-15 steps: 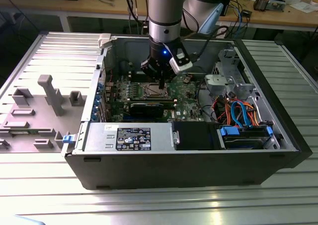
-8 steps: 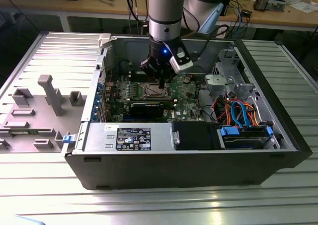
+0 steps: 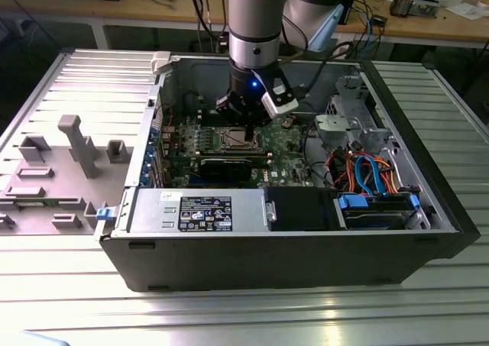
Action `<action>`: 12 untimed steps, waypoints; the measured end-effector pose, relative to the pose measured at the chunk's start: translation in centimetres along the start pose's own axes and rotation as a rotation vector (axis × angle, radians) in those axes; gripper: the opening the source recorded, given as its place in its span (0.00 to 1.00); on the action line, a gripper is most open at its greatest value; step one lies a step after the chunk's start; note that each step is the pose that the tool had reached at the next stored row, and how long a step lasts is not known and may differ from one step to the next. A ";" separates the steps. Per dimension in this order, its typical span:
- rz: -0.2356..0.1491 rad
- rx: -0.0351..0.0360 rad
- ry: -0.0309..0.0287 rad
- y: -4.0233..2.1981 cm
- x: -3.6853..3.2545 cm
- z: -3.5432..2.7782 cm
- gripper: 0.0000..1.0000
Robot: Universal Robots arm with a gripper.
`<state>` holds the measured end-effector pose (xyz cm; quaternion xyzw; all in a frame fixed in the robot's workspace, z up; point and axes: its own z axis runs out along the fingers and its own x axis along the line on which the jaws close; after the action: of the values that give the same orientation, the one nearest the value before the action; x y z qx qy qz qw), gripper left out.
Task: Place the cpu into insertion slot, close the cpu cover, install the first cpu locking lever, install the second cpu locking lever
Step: 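Install the second cpu locking lever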
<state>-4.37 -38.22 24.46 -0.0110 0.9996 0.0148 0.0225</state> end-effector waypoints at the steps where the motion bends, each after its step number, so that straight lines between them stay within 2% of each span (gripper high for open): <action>1: 0.000 0.0000 0.0000 -0.01 0.00 -0.01 0.11; 5: 0.000 -0.0024 0.0000 -0.12 0.01 -0.13 0.11; 8: 0.001 -0.0119 0.0001 -0.13 0.28 -0.02 0.11; 12: 0.000 -0.0119 0.0011 -0.16 0.94 0.10 0.11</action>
<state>-5.30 -38.40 24.32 -0.0109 0.9995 0.0207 0.0219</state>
